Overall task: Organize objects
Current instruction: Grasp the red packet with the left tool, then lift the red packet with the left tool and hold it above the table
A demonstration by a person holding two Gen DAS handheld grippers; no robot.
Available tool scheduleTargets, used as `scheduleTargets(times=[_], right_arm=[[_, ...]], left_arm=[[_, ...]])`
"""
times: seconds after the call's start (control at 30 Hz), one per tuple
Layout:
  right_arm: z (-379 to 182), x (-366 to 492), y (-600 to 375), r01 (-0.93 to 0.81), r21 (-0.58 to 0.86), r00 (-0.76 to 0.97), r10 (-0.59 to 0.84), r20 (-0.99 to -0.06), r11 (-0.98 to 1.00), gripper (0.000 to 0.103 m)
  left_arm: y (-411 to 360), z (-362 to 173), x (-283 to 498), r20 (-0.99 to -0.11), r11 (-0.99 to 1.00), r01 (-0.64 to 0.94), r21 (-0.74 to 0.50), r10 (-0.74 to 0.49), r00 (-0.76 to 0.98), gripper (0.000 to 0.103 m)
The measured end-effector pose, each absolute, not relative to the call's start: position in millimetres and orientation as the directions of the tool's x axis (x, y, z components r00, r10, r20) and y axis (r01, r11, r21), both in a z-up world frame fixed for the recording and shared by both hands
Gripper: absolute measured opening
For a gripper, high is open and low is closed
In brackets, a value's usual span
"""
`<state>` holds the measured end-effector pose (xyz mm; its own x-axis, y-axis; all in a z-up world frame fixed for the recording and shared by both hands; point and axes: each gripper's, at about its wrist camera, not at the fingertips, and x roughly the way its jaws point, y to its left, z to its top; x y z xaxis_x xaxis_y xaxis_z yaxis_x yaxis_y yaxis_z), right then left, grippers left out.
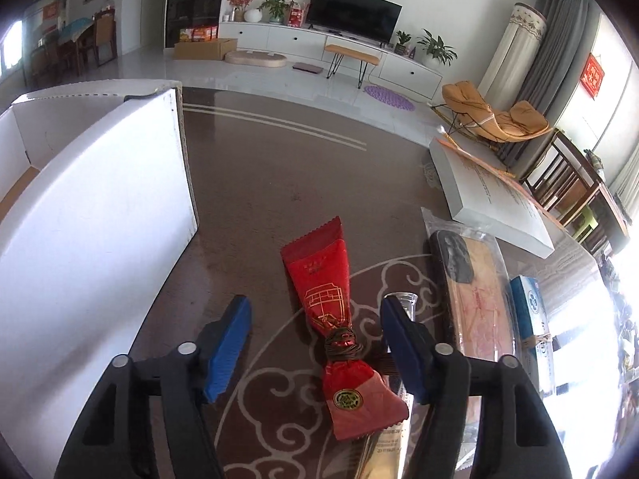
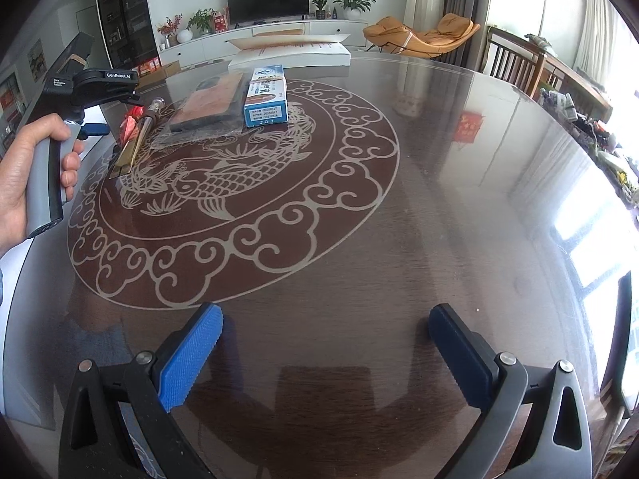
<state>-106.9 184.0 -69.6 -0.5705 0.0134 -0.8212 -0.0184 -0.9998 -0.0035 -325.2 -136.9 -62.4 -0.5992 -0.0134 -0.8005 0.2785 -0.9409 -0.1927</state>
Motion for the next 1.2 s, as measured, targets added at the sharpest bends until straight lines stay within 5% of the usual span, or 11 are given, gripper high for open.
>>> scheduleTargets(times=[0.03, 0.13, 0.47, 0.5, 0.57, 0.6, 0.63, 0.8, 1.2], right_arm=[[-70, -107, 184, -0.018, -0.003, -0.571, 0.013, -0.821, -1.000, 0.103], [-70, -107, 184, -0.018, -0.003, -0.571, 0.013, -0.821, -1.000, 0.103], [-69, -106, 186, -0.017, 0.016, -0.577, -0.004, -0.817, -1.000, 0.103], [-69, -106, 186, -0.017, 0.023, -0.579, -0.009, -0.815, -1.000, 0.103], [-68, -105, 187, -0.017, 0.033, -0.583, -0.017, -0.812, -0.999, 0.103], [-68, -105, 187, -0.017, 0.035, -0.584, -0.018, -0.812, -0.999, 0.103], [-68, -105, 188, -0.017, 0.036, -0.584, -0.019, -0.811, -0.999, 0.103], [-69, -105, 188, -0.017, 0.038, -0.585, -0.021, -0.810, -0.999, 0.103], [-70, -106, 184, -0.014, 0.002, -0.575, 0.006, -0.818, -1.000, 0.103]], left_arm=[[-135, -67, -327, -0.811, -0.950, 0.261, -0.172, -0.014, -0.585, 0.034], [-122, -67, -315, -0.800, -0.975, 0.200, -0.100, -0.041, -0.599, 0.017], [-75, -62, -140, -0.800, -0.998, 0.038, -0.041, 0.010, -0.600, 0.019], [-74, -62, -126, -0.802, -0.999, 0.025, -0.032, 0.011, -0.597, 0.024], [-76, -63, -109, -0.807, -1.000, 0.011, -0.008, 0.000, -0.591, 0.057], [-78, -65, -105, -0.810, -1.000, 0.014, 0.012, -0.018, -0.587, 0.084], [-81, -68, -102, -0.805, -0.999, 0.023, 0.038, -0.044, -0.591, 0.095], [-93, -70, -108, -0.819, -0.999, 0.045, 0.008, -0.032, -0.573, 0.103], [-93, -72, -112, -0.828, -1.000, 0.011, 0.010, -0.014, -0.560, 0.103]])
